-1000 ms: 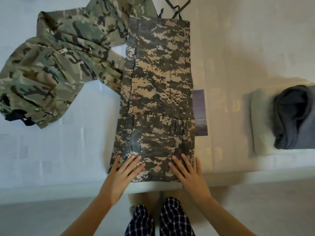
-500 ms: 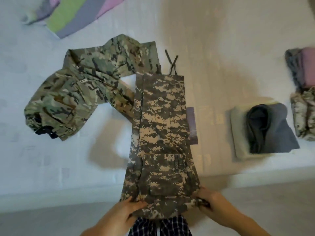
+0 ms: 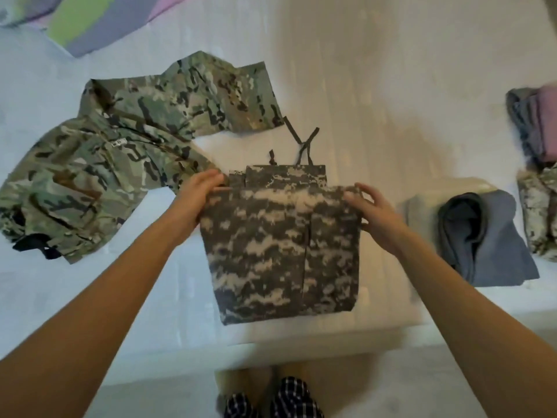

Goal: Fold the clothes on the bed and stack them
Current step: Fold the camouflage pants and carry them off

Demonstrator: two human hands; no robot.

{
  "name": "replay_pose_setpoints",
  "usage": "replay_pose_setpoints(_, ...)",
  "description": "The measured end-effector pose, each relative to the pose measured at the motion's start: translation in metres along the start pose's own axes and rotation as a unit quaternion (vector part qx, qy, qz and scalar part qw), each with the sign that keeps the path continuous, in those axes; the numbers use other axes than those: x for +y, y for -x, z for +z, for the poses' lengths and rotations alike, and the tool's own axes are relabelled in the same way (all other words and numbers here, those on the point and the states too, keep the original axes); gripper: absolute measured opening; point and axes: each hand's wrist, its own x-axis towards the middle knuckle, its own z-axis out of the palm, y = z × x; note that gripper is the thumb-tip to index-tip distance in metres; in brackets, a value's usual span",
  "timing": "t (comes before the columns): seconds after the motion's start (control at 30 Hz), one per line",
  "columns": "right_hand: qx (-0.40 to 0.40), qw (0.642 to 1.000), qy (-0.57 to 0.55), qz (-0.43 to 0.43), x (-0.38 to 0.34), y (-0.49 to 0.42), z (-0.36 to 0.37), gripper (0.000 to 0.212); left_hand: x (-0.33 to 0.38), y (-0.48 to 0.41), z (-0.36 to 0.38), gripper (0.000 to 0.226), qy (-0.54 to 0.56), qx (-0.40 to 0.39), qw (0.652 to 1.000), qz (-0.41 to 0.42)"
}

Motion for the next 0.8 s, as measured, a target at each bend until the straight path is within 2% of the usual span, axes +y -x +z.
replay_pose_setpoints(0.03,-0.002,0.999,0.036,0.033,0.010,-0.010,0.006,0.074,-0.010,-0.009,0.003,0.043,0.021,0.016,0.999,-0.028)
replay_pose_setpoints(0.1,-0.016,0.986,0.136,0.095,0.043,-0.016,0.016,0.084,-0.046,-0.014,0.009,0.073,-0.038,0.043,0.996,-0.068)
replay_pose_setpoints(0.13,-0.004,0.982,0.158,0.107,0.061,-0.016,0.019,0.084,-0.064,-0.009,0.013,0.082,-0.070,0.068,0.993,-0.061)
replay_pose_setpoints(0.2,0.053,0.984,0.133,0.107,0.083,-0.012,0.025,0.075,-0.094,0.007,0.022,0.091,-0.097,0.094,0.990,-0.040)
replay_pose_setpoints(0.3,0.084,0.989,0.079,0.094,0.089,-0.006,0.029,0.053,-0.115,0.026,0.034,0.083,-0.070,0.101,0.992,-0.042)
replay_pose_setpoints(0.4,0.092,0.994,0.051,0.029,0.083,0.002,0.022,0.029,-0.117,0.035,0.043,0.053,-0.102,0.119,0.987,0.032)
replay_pose_setpoints(0.5,0.116,0.992,0.035,-0.041,0.066,0.002,0.012,0.023,-0.099,0.029,0.047,0.047,-0.094,0.126,0.983,0.096)
replay_pose_setpoints(0.6,0.116,0.990,0.032,-0.077,0.051,-0.017,0.012,0.028,-0.083,0.003,0.047,0.055,-0.074,0.158,0.981,0.084)
replay_pose_setpoints(0.7,0.082,0.993,0.068,-0.047,0.052,-0.040,0.021,0.058,-0.084,-0.013,0.049,0.064,-0.085,0.166,0.982,0.035)
replay_pose_setpoints(0.8,0.102,0.987,0.122,-0.007,0.060,-0.054,0.020,0.074,-0.098,-0.007,0.054,0.076,-0.139,0.149,0.979,0.032)
